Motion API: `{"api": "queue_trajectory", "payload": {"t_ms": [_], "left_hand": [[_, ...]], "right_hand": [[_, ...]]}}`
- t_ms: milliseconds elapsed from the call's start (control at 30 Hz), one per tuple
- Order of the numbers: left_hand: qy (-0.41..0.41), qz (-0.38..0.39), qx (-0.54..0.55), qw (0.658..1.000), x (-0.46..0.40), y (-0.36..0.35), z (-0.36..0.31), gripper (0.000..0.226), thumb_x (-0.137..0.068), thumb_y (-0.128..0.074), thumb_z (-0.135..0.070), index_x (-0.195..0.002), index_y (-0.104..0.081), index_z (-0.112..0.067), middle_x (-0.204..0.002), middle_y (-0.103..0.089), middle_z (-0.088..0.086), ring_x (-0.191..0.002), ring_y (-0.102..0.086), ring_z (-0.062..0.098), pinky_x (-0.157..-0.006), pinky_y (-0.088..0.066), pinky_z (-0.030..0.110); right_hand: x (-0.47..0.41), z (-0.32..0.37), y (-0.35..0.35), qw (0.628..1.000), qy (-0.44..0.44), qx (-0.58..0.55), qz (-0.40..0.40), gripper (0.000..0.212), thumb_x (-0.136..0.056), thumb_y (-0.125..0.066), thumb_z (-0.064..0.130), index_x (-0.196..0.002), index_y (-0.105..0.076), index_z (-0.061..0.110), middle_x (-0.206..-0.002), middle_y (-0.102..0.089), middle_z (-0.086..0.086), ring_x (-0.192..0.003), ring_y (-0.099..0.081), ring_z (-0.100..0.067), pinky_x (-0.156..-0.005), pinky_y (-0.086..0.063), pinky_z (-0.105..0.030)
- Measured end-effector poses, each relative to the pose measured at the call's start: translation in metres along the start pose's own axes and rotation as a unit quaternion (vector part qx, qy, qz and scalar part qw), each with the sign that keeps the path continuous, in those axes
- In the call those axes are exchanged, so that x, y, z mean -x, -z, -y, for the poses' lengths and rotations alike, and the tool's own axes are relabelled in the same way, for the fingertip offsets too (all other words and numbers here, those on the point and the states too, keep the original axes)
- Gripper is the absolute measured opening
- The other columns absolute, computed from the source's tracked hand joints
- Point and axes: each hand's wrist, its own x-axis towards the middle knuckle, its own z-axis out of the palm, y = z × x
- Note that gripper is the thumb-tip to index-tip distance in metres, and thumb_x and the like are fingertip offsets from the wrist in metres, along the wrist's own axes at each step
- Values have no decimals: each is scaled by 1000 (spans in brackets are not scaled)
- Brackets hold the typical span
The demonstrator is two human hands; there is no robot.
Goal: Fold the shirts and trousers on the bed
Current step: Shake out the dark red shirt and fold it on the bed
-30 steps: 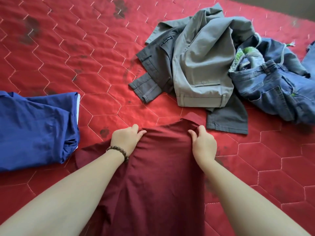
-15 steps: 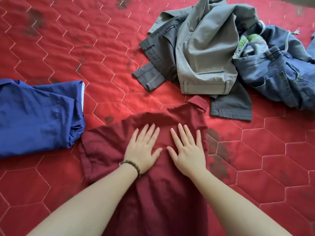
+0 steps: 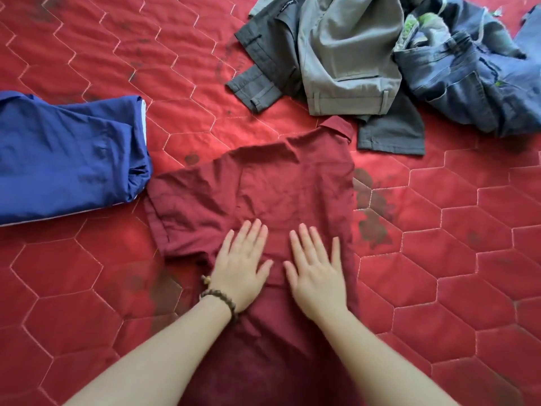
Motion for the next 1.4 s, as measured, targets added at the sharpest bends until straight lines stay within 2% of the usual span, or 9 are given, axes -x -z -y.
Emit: {"api": "queue_trajectory", "payload": {"t_ms": [200,300,433,500,633,767,933,1233,1400], "left_hand": [[69,-44,-30,996,16,20,29,63,-93,-30,-39,-143,-37,-2,-152,-34,14,-142,-29,28,-115,-15,47],[11,-81,-22,996,57,19,-3,59,-91,-35,-28,-142,-39,3,-151,-33,19,-142,-27,32,-114,-20,50],[-68,2,4,998,121,-5,-32,62,-92,-35,-38,-143,-40,-3,-152,-35,12,-142,-29,24,-112,-23,44],[-39,6,-33,999,134,-14,-11,67,-92,-32,-48,-145,-36,-7,-153,-33,9,-143,-28,22,-113,-19,43],[128,-4,-59,990,160,-7,28,74,-91,-21,-52,-147,-31,-4,-155,-28,12,-144,-24,25,-116,-12,45],[94,-37,-23,995,200,1,-12,69,-92,-27,-45,-148,-29,-3,-156,-25,13,-146,-19,26,-116,-10,47],[-9,27,-1,1000,244,-21,-60,65,-94,-30,-47,-148,-32,-12,-155,-29,7,-145,-23,21,-115,-17,44],[106,25,-18,994,279,-20,-16,70,-95,-21,-53,-152,-9,-14,-160,-7,7,-148,-6,22,-118,-7,45],[87,65,-39,993,289,-23,-18,72,-95,-19,-55,-152,-16,-12,-159,-14,9,-147,-12,22,-117,-11,46]], "right_hand": [[29,-31,13,991,-129,-1,-32,63,-97,-22,45,-150,-27,10,-159,-18,-2,-147,-10,-17,-117,-3,-54],[61,11,16,996,-41,-29,-69,59,-94,-34,35,-147,-33,8,-157,-25,-7,-147,-18,-21,-117,-8,-55],[108,46,-4,997,63,-35,-38,59,-92,-39,35,-147,-37,12,-157,-24,-2,-146,-19,-18,-115,-13,-55],[115,27,-12,999,25,-21,-32,59,-94,-36,41,-147,-37,13,-156,-28,-3,-146,-20,-18,-116,-11,-54],[129,-20,-2,997,-61,17,-53,60,-96,-27,40,-145,-38,7,-156,-29,-7,-146,-19,-21,-116,-6,-55],[175,3,15,995,-34,-18,-93,59,-95,-32,36,-146,-36,7,-156,-27,-9,-147,-16,-21,-118,-2,-54],[247,66,-10,997,63,-50,0,59,-96,-37,42,-148,-34,14,-158,-21,-1,-147,-14,-17,-116,-12,-54],[286,23,-18,999,-28,-46,5,64,-96,-32,47,-151,-26,13,-159,-18,-3,-148,-12,-17,-118,-6,-53],[300,35,-25,998,3,-35,51,66,-98,-25,51,-153,-17,17,-161,-11,1,-148,-6,-14,-118,-9,-52]]}}
